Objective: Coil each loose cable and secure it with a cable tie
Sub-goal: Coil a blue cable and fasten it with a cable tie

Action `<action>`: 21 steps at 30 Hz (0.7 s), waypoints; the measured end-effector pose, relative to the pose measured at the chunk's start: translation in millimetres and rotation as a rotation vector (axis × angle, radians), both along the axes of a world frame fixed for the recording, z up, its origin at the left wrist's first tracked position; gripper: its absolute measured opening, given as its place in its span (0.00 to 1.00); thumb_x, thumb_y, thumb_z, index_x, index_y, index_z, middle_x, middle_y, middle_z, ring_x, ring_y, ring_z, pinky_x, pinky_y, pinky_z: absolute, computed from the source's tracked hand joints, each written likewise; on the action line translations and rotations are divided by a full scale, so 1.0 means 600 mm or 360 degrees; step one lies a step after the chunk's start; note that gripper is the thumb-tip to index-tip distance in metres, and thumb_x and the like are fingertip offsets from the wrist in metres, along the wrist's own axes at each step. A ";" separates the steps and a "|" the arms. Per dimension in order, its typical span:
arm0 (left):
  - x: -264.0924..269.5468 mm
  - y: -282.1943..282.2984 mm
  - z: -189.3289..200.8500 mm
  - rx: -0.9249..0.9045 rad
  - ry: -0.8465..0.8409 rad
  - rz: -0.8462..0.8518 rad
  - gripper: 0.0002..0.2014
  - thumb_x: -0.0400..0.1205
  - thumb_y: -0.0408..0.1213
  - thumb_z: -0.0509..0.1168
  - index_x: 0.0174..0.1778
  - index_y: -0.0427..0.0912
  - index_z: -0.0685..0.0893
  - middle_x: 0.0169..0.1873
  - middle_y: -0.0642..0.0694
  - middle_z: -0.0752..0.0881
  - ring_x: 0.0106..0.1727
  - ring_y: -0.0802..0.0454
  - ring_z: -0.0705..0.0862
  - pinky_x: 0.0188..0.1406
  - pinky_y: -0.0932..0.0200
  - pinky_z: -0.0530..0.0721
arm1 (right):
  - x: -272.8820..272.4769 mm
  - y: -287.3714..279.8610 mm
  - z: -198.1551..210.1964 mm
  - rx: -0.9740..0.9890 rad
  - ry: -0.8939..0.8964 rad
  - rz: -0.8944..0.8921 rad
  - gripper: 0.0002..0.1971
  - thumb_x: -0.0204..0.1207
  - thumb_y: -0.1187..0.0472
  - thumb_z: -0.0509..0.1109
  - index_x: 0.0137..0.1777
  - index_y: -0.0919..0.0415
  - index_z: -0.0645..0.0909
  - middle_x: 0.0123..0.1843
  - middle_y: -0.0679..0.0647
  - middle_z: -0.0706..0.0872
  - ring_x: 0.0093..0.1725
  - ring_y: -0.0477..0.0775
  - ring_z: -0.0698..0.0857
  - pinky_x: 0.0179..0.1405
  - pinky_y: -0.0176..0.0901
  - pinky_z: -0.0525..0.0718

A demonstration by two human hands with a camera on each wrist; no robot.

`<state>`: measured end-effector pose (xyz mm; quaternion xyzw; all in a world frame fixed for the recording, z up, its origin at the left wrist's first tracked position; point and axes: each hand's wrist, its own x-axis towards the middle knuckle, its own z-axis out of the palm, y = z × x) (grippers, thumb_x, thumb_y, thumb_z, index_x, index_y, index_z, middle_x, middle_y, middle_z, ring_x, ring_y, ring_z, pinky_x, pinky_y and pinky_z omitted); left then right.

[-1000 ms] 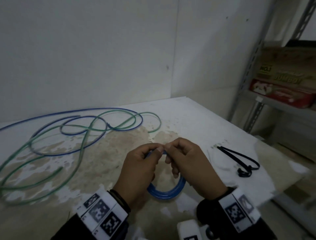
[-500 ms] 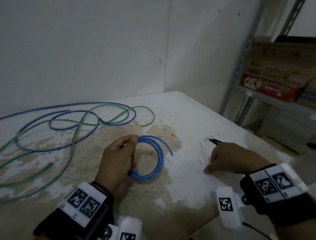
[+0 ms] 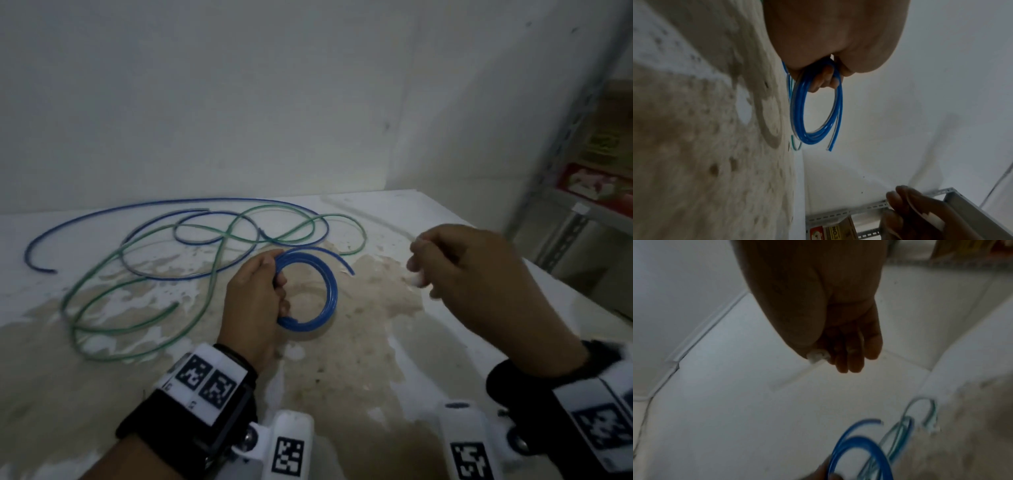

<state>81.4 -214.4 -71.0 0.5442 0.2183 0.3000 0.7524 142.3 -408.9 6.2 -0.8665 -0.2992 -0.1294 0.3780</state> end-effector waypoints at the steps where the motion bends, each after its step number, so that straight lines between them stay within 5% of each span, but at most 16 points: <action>1: 0.000 0.008 0.001 0.0012 -0.0007 0.0042 0.13 0.89 0.36 0.52 0.52 0.44 0.83 0.25 0.50 0.75 0.20 0.57 0.66 0.20 0.61 0.66 | -0.006 0.016 -0.003 -0.0024 0.0099 0.0030 0.13 0.77 0.61 0.64 0.33 0.63 0.83 0.27 0.52 0.86 0.26 0.45 0.84 0.33 0.43 0.82; 4: -0.004 0.026 0.003 0.0082 -0.0036 0.0134 0.12 0.89 0.35 0.53 0.51 0.46 0.83 0.26 0.50 0.76 0.20 0.57 0.67 0.21 0.60 0.67 | -0.016 0.063 -0.025 -0.0357 0.0307 0.0102 0.15 0.73 0.61 0.64 0.32 0.73 0.78 0.29 0.62 0.86 0.28 0.59 0.84 0.31 0.48 0.82; 6: -0.005 0.034 0.003 0.0099 -0.0061 0.0181 0.12 0.89 0.34 0.54 0.51 0.46 0.84 0.27 0.49 0.76 0.21 0.57 0.68 0.22 0.59 0.67 | -0.015 0.091 -0.041 -0.0577 0.0477 0.0167 0.15 0.74 0.60 0.64 0.29 0.69 0.75 0.30 0.65 0.86 0.24 0.58 0.79 0.25 0.44 0.78; 10: -0.004 0.041 0.001 0.0108 -0.0082 0.0256 0.12 0.88 0.34 0.55 0.50 0.47 0.85 0.27 0.50 0.78 0.22 0.57 0.68 0.23 0.58 0.68 | -0.005 0.133 -0.062 -0.0743 0.0859 0.0220 0.17 0.78 0.59 0.62 0.29 0.66 0.78 0.20 0.57 0.78 0.20 0.56 0.74 0.17 0.33 0.71; 13: -0.004 0.040 0.000 0.0203 -0.0062 0.0251 0.12 0.87 0.33 0.56 0.49 0.47 0.85 0.27 0.51 0.78 0.23 0.55 0.68 0.26 0.57 0.68 | -0.001 0.162 -0.060 -0.0542 0.1046 0.0284 0.16 0.78 0.64 0.61 0.28 0.66 0.79 0.19 0.55 0.79 0.17 0.53 0.75 0.16 0.32 0.71; 16: -0.003 0.038 -0.002 0.0252 -0.0043 0.0205 0.11 0.86 0.31 0.56 0.49 0.45 0.83 0.29 0.48 0.78 0.25 0.55 0.69 0.26 0.60 0.69 | 0.003 0.192 -0.051 -0.0024 0.1373 0.0398 0.11 0.78 0.69 0.60 0.37 0.69 0.81 0.23 0.56 0.82 0.18 0.52 0.74 0.16 0.34 0.70; 21: 0.001 0.051 -0.003 0.0067 0.0005 0.0064 0.05 0.86 0.33 0.55 0.54 0.41 0.75 0.28 0.47 0.75 0.23 0.56 0.68 0.26 0.59 0.68 | 0.004 0.226 -0.056 0.0295 0.1624 0.0569 0.10 0.80 0.65 0.64 0.47 0.68 0.86 0.25 0.52 0.77 0.20 0.46 0.67 0.16 0.32 0.63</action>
